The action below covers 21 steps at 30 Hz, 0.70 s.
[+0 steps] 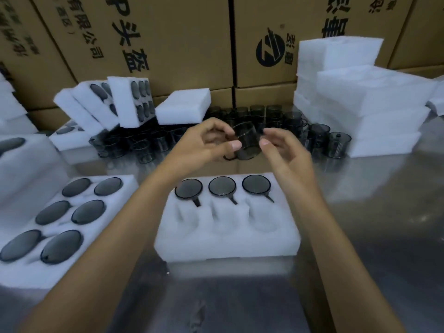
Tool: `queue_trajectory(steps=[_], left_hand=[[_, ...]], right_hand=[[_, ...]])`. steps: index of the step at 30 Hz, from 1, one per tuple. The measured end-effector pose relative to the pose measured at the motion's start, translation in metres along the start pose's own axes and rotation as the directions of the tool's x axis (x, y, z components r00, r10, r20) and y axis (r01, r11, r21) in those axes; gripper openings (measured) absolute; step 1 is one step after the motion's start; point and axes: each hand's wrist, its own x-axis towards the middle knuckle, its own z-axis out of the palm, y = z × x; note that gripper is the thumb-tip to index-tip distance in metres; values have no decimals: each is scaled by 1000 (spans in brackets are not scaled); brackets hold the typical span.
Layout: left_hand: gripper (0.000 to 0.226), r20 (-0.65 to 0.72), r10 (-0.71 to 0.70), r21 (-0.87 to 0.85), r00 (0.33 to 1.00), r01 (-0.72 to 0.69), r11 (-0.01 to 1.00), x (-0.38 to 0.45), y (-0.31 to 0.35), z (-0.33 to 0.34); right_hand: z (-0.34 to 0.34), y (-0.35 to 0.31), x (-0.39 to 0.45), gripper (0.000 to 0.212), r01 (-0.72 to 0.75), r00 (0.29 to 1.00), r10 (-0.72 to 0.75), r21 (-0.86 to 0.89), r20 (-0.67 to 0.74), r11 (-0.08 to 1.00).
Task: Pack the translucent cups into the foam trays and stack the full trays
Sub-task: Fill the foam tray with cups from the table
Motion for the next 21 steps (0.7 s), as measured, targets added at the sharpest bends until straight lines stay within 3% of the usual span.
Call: queue_trajectory(steps=[4, 8, 12, 15, 21], left_hand=[[49, 79, -25, -189, 997, 39, 981, -49, 1, -31], [31, 27, -70, -285, 997, 75, 956, -78, -24, -55], [29, 51, -70, -448, 996, 85, 890, -94, -52, -61], [28, 59, -77, -442, 995, 96, 892, -96, -60, -58], [21, -131, -79, -433, 988, 14, 901, -101, -67, -49]], right_hand=[[21, -28, -28, 40, -46, 969, 14, 121, 246, 992], [43, -34, -47, 56, -42, 901, 50, -28, 432, 999], [61, -33, -57, 72, 66, 887, 78, -293, 455, 954], [76, -28, -64, 68, 158, 866, 66, -396, 496, 904], [91, -28, -70, 76, 236, 869, 29, -466, 493, 853]])
